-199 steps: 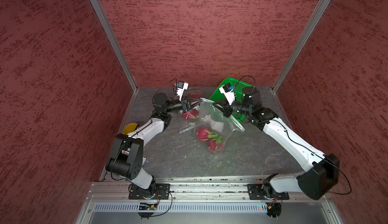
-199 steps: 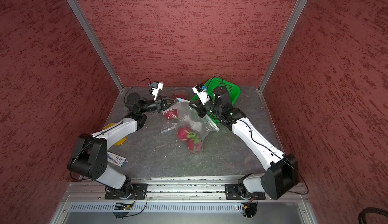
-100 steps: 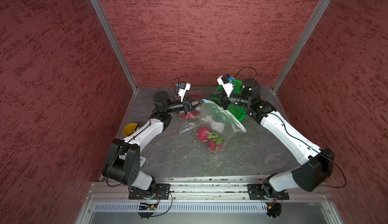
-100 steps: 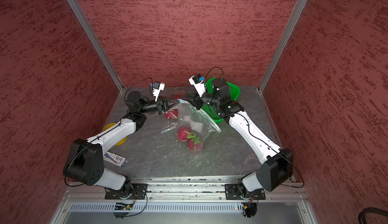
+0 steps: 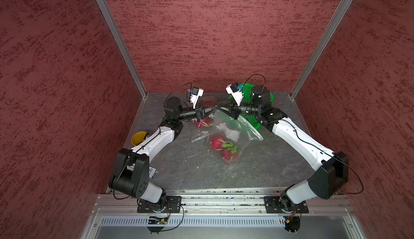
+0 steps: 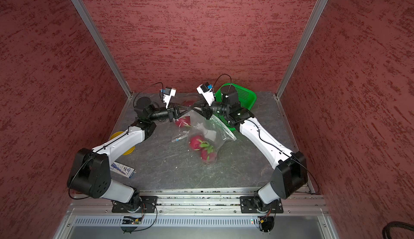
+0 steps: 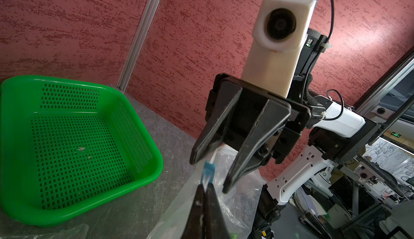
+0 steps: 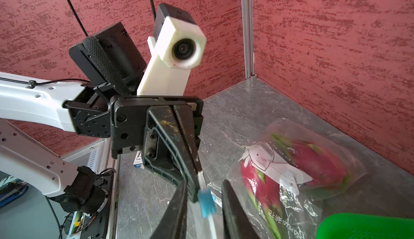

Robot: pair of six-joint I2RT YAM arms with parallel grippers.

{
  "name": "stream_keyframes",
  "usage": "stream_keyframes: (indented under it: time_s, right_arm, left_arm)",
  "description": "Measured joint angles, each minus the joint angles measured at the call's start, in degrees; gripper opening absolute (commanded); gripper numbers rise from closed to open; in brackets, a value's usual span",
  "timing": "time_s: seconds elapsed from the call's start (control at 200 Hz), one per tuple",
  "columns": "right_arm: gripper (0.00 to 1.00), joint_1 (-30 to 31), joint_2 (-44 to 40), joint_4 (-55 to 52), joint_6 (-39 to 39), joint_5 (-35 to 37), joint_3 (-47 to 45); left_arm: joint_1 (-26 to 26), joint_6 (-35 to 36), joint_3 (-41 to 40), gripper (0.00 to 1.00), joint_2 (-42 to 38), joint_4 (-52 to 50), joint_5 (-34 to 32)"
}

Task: Open the zip-top bag and take out the dragon fruit
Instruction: Unzip the zipper on the zipper food storage bag.

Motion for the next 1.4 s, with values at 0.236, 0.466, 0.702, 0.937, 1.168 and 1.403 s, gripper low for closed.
stream_keyframes:
  time_s: [0.236, 0.466, 0.702, 0.937, 1.168, 1.403]
  right_arm:
    - [0.05, 0.1, 0.0, 0.3, 0.5, -0.2, -0.3]
    - [0.02, 0.1, -0.6, 1.7, 0.4, 0.5, -1.9]
    - [0.02, 0.2, -3.6, 1.9, -0.7, 3.4, -5.3]
    - [0.02, 0.3, -8.1, -1.4, -2.0, 7.1, -7.6]
    - [0.02, 0.1, -12.5, -3.5, -1.9, 9.8, -12.5]
    - [0.02, -0.2, -17.6, -5.1, -0.6, 12.1, -16.9]
  left_arm:
    - [0.1, 0.3, 0.1, 0.00, 0.0, -0.7, -0.2]
    - [0.4, 0.3, 0.1, 0.00, -0.5, -1.9, -0.7]
    - [2.0, 0.3, 0.1, 0.00, -1.6, -3.0, -0.9]
    - [3.4, 1.2, 1.3, 0.00, -1.9, -4.0, -1.8]
    - [6.3, 1.3, 1.5, 0.00, -1.9, -5.3, -2.8]
    - [10.0, 1.4, 1.6, 0.00, -2.2, -7.1, -3.0]
